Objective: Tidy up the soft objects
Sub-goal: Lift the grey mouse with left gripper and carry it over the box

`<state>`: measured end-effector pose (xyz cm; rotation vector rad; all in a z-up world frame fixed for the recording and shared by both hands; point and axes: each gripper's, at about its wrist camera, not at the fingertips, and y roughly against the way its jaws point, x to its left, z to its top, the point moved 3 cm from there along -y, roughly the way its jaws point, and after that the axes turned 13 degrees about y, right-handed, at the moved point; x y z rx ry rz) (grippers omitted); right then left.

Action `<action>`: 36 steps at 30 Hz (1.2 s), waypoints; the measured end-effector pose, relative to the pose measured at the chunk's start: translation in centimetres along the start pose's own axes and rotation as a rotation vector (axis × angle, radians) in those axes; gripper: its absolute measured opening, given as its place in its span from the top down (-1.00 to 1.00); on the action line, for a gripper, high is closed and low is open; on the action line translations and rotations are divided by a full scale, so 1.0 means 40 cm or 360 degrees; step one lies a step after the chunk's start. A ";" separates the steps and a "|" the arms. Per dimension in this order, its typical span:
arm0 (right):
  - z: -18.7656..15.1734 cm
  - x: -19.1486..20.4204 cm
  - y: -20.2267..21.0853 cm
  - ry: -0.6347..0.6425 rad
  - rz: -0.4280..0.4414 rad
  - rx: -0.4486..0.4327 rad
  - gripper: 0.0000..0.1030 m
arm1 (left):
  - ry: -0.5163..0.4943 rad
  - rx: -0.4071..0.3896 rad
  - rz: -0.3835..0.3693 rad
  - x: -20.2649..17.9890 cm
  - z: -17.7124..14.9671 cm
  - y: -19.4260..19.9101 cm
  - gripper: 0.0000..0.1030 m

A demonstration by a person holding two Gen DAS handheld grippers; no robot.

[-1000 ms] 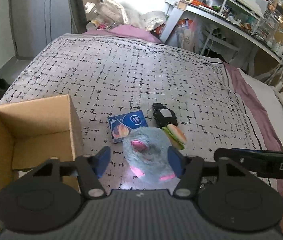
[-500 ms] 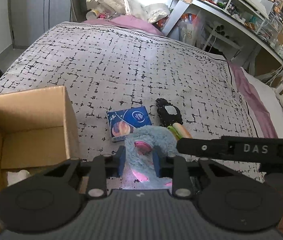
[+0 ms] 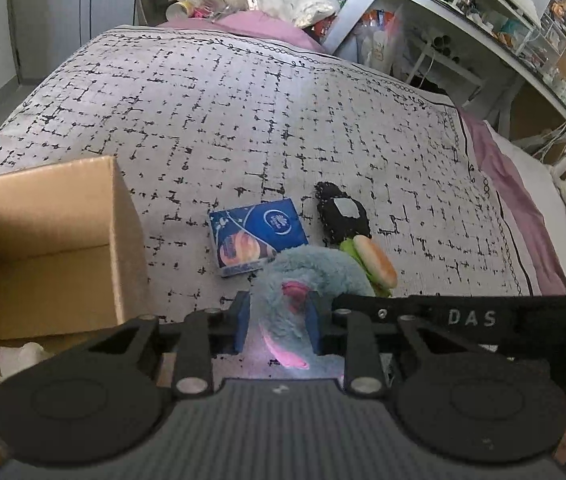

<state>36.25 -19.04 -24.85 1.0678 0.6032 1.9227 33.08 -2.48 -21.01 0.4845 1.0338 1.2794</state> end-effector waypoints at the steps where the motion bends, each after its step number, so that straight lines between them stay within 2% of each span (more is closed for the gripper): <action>1: -0.001 -0.001 0.006 -0.0003 0.0009 -0.0003 0.55 | -0.0006 0.0015 -0.0006 -0.005 -0.002 -0.003 0.39; 12: -0.035 0.005 0.069 -0.0020 0.0038 -0.0031 0.63 | 0.0091 0.0114 -0.0139 -0.015 -0.029 0.003 0.37; 19: -0.031 0.045 0.122 0.0027 0.0035 -0.0096 0.63 | 0.0025 0.0022 -0.0164 -0.035 -0.035 0.077 0.47; 36: -0.032 0.178 0.220 0.0176 0.0036 -0.0219 0.63 | -0.0003 -0.0171 -0.0209 -0.024 -0.036 0.247 0.48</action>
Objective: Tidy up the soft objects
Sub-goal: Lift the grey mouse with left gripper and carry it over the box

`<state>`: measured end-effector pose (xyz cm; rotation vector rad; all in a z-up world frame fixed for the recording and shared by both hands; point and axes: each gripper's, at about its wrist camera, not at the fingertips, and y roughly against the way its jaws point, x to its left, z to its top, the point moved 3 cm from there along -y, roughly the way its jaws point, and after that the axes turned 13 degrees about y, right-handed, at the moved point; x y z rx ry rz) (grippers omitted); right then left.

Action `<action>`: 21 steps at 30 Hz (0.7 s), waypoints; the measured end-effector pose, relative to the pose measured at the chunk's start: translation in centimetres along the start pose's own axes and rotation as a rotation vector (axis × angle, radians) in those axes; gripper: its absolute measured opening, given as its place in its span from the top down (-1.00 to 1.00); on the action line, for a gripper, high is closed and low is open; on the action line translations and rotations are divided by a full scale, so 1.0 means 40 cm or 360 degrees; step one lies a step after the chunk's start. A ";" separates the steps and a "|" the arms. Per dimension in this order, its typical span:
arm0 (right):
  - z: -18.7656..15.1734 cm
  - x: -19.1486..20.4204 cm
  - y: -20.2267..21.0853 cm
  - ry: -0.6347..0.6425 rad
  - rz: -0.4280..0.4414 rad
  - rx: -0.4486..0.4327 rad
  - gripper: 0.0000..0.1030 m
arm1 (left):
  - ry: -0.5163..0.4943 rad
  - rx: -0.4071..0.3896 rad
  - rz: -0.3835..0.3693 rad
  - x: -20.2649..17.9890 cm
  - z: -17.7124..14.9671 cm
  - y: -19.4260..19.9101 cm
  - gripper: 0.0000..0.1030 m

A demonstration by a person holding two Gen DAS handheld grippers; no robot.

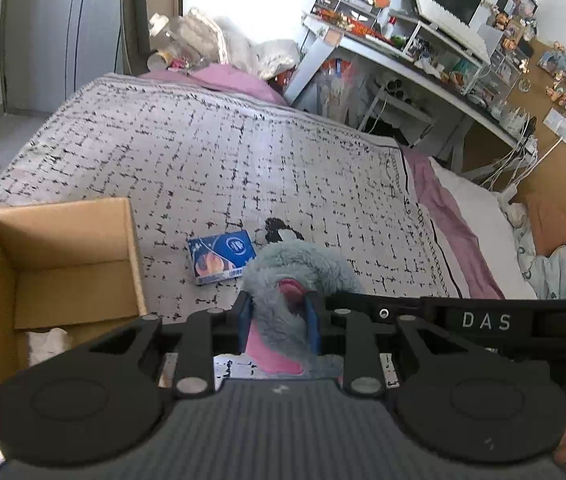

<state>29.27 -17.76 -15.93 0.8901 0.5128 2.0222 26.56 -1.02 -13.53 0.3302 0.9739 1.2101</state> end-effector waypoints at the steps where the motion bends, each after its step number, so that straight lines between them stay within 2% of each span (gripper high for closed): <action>1: 0.001 0.009 0.002 0.0009 0.0003 -0.0004 0.63 | 0.0001 -0.0010 -0.0001 0.003 0.001 0.010 0.48; 21: -0.003 0.186 -0.030 0.0189 0.0022 -0.0009 0.63 | 0.0080 -0.0170 0.0005 0.117 -0.006 0.151 0.48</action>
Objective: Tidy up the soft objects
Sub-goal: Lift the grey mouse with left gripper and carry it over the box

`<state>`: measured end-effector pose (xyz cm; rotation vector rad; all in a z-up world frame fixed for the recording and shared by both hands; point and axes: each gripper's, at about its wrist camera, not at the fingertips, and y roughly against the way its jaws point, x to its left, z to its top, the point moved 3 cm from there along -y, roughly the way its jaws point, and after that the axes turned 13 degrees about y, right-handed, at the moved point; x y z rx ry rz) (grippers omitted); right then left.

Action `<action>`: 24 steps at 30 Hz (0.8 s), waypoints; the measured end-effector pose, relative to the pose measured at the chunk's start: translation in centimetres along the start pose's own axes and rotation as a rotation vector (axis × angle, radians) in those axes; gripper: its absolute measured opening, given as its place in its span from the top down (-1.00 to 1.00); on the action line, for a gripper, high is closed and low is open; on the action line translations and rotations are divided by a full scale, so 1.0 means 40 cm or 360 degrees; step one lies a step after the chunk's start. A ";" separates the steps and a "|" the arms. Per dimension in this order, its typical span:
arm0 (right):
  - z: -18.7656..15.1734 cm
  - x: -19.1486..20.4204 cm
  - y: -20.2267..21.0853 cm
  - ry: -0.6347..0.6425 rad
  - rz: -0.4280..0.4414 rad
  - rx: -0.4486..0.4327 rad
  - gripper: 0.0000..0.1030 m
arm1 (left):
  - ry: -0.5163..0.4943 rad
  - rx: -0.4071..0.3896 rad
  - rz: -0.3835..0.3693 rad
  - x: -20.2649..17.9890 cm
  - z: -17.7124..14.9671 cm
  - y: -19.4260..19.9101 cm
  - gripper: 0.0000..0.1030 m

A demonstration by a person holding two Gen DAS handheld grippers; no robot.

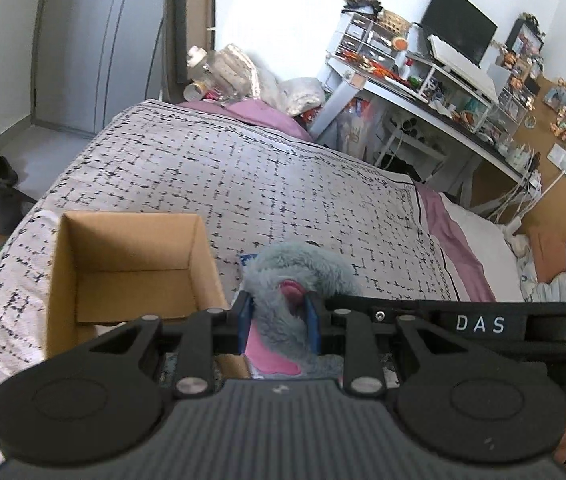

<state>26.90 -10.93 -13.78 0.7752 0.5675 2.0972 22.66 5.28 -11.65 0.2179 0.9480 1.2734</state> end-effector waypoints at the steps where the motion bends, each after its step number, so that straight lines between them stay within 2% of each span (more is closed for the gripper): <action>1: 0.003 0.010 -0.007 0.0015 0.0004 0.0002 0.63 | 0.0007 -0.0008 0.0003 0.009 0.001 0.005 0.48; 10: 0.018 0.091 -0.075 0.0130 0.0052 0.0037 0.62 | 0.0096 -0.0083 0.0040 0.102 0.011 0.048 0.48; 24: -0.006 0.164 -0.175 0.0201 0.0073 0.0162 0.61 | 0.0221 -0.0087 0.0100 0.233 -0.001 0.049 0.48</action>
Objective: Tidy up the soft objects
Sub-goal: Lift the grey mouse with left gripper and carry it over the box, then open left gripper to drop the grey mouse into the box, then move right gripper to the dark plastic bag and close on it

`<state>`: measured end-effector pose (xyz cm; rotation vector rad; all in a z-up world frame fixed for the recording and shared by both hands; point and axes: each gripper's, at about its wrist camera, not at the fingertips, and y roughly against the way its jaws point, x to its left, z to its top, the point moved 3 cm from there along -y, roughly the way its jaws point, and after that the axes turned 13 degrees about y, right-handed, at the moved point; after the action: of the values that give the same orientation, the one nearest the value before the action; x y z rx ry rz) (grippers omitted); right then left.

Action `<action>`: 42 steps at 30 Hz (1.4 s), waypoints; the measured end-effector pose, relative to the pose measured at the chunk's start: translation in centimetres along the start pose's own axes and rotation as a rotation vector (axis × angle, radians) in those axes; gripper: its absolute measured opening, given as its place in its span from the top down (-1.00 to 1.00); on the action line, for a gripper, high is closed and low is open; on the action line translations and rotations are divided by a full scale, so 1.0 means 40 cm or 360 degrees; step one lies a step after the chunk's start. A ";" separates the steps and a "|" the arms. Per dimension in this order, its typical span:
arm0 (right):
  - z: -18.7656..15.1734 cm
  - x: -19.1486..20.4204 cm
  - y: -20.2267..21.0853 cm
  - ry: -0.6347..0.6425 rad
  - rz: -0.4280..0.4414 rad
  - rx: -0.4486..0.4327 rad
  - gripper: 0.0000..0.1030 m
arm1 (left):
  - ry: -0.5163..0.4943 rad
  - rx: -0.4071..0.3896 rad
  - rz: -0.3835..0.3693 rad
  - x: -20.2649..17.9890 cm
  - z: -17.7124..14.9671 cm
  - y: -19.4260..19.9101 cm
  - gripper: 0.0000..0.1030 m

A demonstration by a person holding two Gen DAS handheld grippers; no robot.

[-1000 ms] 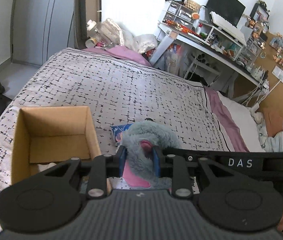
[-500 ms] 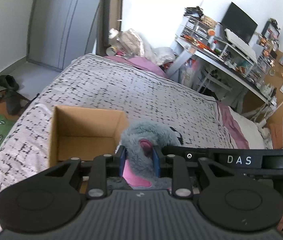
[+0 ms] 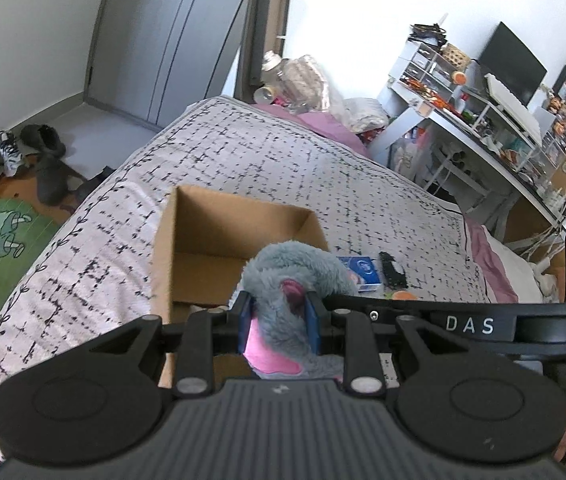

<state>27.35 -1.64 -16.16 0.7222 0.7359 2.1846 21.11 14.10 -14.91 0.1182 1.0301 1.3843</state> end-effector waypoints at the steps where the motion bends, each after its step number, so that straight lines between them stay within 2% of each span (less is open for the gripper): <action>1: -0.001 0.003 -0.006 -0.0003 -0.0003 0.0007 0.61 | 0.0008 0.0002 0.0003 0.007 0.000 -0.001 0.47; 7: -0.004 0.012 -0.023 0.0001 -0.0026 0.0034 0.53 | 0.0015 -0.0008 0.0047 0.031 0.004 -0.004 0.42; 9: -0.004 0.008 -0.016 -0.0011 -0.0041 0.0036 0.38 | -0.0035 -0.0014 0.0095 0.027 0.005 -0.003 0.35; 13: -0.012 -0.013 0.014 -0.0019 -0.0082 0.0021 0.16 | -0.0061 0.0003 0.0117 0.021 0.000 0.001 0.01; 18: -0.035 -0.048 0.065 -0.0059 -0.0124 0.0016 0.09 | -0.0097 0.0002 0.0145 0.007 -0.007 0.005 -0.11; 20: -0.043 -0.059 0.078 -0.0066 -0.0146 0.0021 0.05 | -0.0103 -0.0005 0.0149 -0.002 -0.009 0.007 -0.26; 25: -0.059 -0.088 0.117 -0.0075 -0.0192 0.0029 -0.05 | -0.0141 -0.0016 0.0148 -0.038 -0.016 0.007 -0.44; 30: -0.072 -0.124 0.167 -0.0091 -0.0254 0.0010 -0.26 | -0.0183 -0.0009 0.0130 -0.087 -0.030 0.001 -0.48; 35: -0.088 -0.161 0.212 -0.0107 -0.0306 0.0019 -0.31 | -0.0233 -0.0010 0.0126 -0.135 -0.039 -0.001 -0.50; 38: -0.097 -0.181 0.240 -0.0100 -0.0358 0.0012 -0.49 | -0.0239 0.0002 0.0128 -0.160 -0.045 0.000 -0.50; 42: -0.111 -0.207 0.268 -0.0100 -0.0375 0.0023 -0.50 | -0.0276 0.0008 0.0125 -0.188 -0.060 0.009 -0.51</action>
<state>24.53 -15.45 -14.14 0.6720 0.7649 1.9372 20.42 6.73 -12.15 0.2802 0.8921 1.4159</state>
